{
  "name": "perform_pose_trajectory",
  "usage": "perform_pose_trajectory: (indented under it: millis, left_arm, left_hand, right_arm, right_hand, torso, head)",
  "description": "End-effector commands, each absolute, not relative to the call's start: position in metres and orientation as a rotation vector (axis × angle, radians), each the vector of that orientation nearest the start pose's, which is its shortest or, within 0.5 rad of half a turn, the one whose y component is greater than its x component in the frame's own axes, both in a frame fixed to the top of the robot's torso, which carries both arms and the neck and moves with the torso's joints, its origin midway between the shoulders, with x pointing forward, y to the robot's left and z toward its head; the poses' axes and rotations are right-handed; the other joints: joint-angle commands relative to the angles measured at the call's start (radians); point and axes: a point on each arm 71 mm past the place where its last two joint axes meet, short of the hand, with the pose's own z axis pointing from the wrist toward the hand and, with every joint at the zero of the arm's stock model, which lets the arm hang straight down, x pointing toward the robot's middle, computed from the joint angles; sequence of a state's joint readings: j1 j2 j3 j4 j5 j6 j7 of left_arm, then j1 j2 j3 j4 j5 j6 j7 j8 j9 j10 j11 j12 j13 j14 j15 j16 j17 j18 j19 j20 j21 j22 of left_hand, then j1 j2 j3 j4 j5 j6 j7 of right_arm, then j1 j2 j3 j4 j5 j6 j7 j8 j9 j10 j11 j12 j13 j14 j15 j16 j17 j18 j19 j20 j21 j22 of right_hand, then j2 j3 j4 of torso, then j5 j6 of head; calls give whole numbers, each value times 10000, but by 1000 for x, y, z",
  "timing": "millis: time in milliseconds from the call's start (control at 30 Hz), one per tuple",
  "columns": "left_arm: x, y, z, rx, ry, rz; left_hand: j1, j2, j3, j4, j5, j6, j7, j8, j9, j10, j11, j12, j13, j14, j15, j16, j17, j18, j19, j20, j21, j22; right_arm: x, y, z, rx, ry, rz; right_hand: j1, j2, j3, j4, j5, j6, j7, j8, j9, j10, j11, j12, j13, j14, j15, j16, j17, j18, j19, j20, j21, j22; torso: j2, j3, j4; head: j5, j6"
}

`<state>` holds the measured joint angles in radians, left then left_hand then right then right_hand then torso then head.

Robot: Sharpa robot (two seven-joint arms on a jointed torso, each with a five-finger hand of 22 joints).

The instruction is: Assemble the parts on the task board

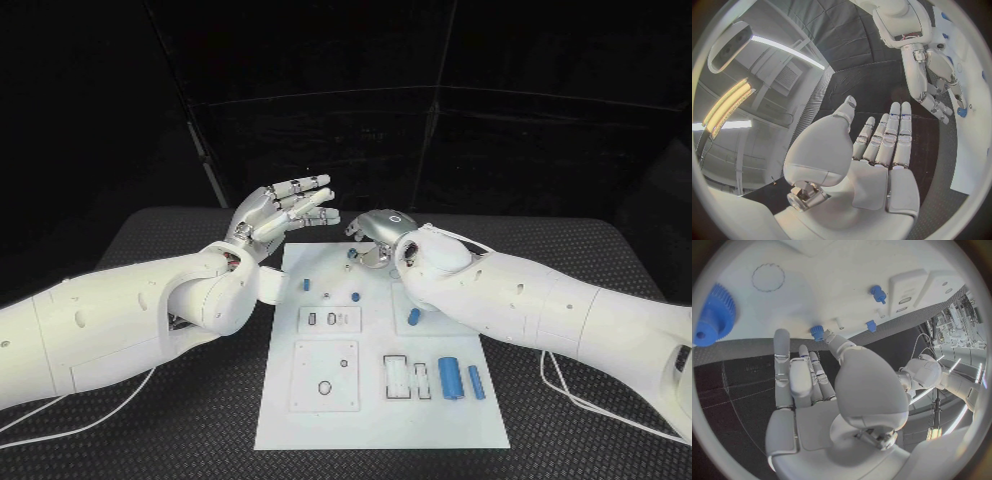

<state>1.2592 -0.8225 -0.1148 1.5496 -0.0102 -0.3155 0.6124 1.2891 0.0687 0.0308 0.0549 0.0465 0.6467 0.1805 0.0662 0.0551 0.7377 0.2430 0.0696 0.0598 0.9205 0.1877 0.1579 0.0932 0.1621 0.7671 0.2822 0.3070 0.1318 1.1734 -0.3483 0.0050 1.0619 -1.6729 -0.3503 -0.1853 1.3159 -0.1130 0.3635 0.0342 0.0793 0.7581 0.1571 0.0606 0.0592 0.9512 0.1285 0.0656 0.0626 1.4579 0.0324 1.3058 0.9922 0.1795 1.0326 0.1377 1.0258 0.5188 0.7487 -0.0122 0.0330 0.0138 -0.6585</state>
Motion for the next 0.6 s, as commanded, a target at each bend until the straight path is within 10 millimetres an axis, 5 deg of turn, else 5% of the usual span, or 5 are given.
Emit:
perform_pose_trajectory:
  millis: [33, 367, 500, 600]
  left_arm:
    - [484, 192, -158, -9184, 12708, -16828]
    - [485, 196, -158, -9239, 12659, -16753]
    - [486, 197, -159, -9278, 12640, -16749]
    - [486, 198, -159, -9300, 12628, -16734]
  left_hand:
    - [-13, 126, -1, -56, 38, -46, 1086, -35, -14, -74, -21, -53, -16, -31, 11, -31, -11, 118, -64, 29, -54, -13]
    - [-17, 135, 0, -61, 39, 84, 1084, -31, -1, 20, -20, -52, -6, -33, 15, -48, -16, 114, -73, 30, -63, -23]
    - [-14, 150, 6, -70, 39, 160, 1077, -21, 10, 88, -26, -42, 3, -23, 13, -58, -19, 114, -77, 29, -68, -32]
    - [-13, 155, 8, -73, 39, 188, 1075, -17, 13, 117, -28, -37, 6, -18, 12, -60, -19, 114, -77, 29, -70, -35]
  right_arm:
    - [547, -69, -196, -2514, 15135, 5575]
    - [537, -104, -189, -1750, 14863, 5827]
    - [533, -133, -178, -876, 15006, 6000]
    - [529, -154, -175, -235, 15462, 5943]
  right_hand:
    - [60, -72, -115, 6, -20, -153, 2, -45, -5, -91, 6, 40, 14, 7, 57, -40, -49, 60, -28, 25, -39, -39]
    - [258, 167, -503, 93, 207, 1233, 212, 209, 147, 553, -118, 556, 81, 66, -30, -76, -106, 66, 40, -52, -104, -136]
    - [269, 166, -540, 185, 458, 1846, 253, 441, 215, 1734, -232, 1169, 272, 194, -118, 173, 338, 27, 249, -100, 88, 134]
    - [270, -75, -705, 191, 635, 1876, 77, 426, 181, 3112, -526, 1998, 677, 313, -335, 440, 817, -37, 558, -252, 382, 597]
  torso:
    - [1, -3, 8]
    - [-46, 11, -92]
    - [-86, 28, -137]
    - [-116, 62, -170]
  head:
    - [-19, -4]
    - [-64, 51]
    - [-53, 94]
    - [-15, 105]
